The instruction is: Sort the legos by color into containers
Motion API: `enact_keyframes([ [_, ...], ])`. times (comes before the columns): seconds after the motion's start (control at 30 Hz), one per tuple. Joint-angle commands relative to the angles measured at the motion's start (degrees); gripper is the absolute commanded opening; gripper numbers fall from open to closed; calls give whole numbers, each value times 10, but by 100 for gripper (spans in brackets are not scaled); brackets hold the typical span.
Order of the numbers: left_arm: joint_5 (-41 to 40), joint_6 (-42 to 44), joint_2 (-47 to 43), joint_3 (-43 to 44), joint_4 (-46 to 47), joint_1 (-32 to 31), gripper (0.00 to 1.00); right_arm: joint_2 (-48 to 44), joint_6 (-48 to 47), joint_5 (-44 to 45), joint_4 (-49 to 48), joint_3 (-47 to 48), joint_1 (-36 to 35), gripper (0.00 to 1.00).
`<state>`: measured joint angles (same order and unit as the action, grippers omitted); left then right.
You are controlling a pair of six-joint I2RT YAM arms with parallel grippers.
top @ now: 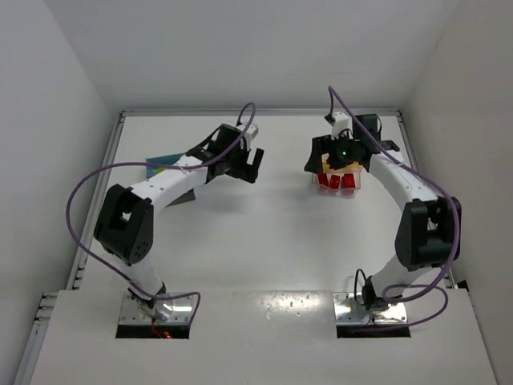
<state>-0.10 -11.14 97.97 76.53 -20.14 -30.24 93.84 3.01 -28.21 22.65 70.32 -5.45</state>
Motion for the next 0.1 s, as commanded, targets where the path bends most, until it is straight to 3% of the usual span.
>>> enact_keyframes([
  [0.0,-18,-18,15,-5,4,2,100,-40,-8,25,-15,-20,3,99],
  [0.07,-24,-24,23,1,4,2,100,-48,-8,31,-15,-26,3,99],
])
